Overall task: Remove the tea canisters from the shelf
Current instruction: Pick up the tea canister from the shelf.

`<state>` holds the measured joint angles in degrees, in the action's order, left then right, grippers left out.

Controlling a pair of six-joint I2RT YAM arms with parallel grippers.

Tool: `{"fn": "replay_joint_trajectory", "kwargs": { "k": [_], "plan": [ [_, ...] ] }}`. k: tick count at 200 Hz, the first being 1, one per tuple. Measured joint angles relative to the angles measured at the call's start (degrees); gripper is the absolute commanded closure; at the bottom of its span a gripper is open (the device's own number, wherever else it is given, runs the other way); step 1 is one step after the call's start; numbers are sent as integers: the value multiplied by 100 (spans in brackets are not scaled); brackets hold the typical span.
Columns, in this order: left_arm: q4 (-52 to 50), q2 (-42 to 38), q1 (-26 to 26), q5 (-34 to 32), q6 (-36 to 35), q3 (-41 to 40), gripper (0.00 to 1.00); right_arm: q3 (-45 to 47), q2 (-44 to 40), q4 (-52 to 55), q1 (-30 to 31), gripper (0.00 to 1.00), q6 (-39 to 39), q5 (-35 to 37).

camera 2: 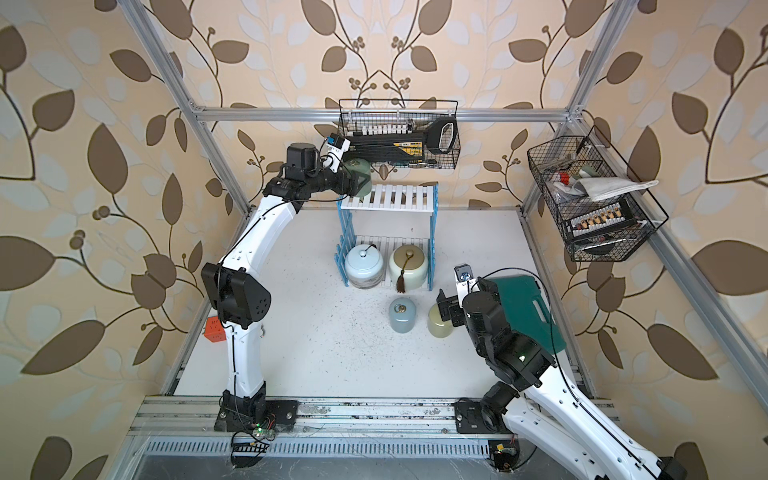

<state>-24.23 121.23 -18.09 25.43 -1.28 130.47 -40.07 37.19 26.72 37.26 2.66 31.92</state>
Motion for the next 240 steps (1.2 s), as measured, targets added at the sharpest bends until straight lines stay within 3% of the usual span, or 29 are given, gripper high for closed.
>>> {"fn": "replay_joint_trajectory", "kwargs": {
  "k": [45,138,188,213,240],
  "plan": [
    [168,133,9,166,-17,122,31,0,0,-2,-7,1,-13,0],
    [133,87,11,490,-199,61,60,0,-7,-9,-7,1,-33,0],
    [136,-675,11,704,-367,-944,58,0,-61,-42,-17,1,-39,0],
    [122,-909,9,817,-428,-1248,46,2,-74,-42,-22,1,-39,2],
    [210,-997,9,863,-461,-1419,25,2,-76,-39,-22,1,-39,2]
  ]
}}
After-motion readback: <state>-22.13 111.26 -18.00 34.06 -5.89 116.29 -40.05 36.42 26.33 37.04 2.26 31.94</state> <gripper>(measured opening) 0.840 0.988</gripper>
